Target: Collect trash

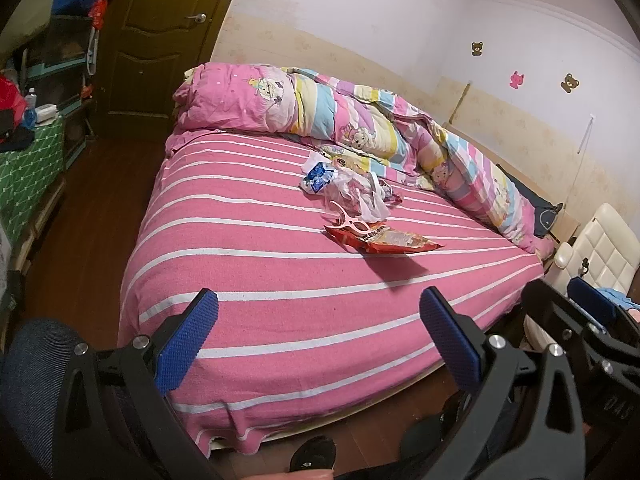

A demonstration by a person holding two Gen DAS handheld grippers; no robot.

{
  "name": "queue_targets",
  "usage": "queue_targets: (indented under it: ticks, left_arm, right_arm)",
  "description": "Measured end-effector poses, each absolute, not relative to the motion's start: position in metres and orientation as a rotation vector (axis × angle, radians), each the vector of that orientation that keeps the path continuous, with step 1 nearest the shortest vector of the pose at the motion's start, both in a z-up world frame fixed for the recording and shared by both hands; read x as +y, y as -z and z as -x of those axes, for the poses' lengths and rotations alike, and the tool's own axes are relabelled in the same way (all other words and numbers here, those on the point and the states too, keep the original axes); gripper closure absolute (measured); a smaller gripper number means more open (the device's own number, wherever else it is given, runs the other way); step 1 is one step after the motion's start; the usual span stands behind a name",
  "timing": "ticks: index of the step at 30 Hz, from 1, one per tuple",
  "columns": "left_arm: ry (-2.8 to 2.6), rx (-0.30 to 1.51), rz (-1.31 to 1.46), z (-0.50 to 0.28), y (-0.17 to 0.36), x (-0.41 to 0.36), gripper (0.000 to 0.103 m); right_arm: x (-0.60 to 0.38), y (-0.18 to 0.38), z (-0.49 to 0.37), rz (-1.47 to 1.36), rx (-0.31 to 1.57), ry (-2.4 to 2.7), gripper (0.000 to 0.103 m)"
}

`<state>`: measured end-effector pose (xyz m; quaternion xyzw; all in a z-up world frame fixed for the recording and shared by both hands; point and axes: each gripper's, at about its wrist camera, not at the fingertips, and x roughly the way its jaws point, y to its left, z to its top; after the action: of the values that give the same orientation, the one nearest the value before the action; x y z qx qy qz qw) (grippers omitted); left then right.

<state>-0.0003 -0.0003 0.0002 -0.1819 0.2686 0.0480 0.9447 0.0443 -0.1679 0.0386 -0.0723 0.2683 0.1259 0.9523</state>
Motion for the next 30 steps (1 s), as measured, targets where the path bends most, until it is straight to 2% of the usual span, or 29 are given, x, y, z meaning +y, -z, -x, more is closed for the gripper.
queue_targets:
  ticks: [30]
  left_arm:
    - [-0.088, 0.536, 0.391, 0.0008, -0.0006, 0.0005, 0.005]
  right_arm:
    - [-0.1650, -0.0366, -0.0443, 0.161, 0.542, -0.250, 0.004]
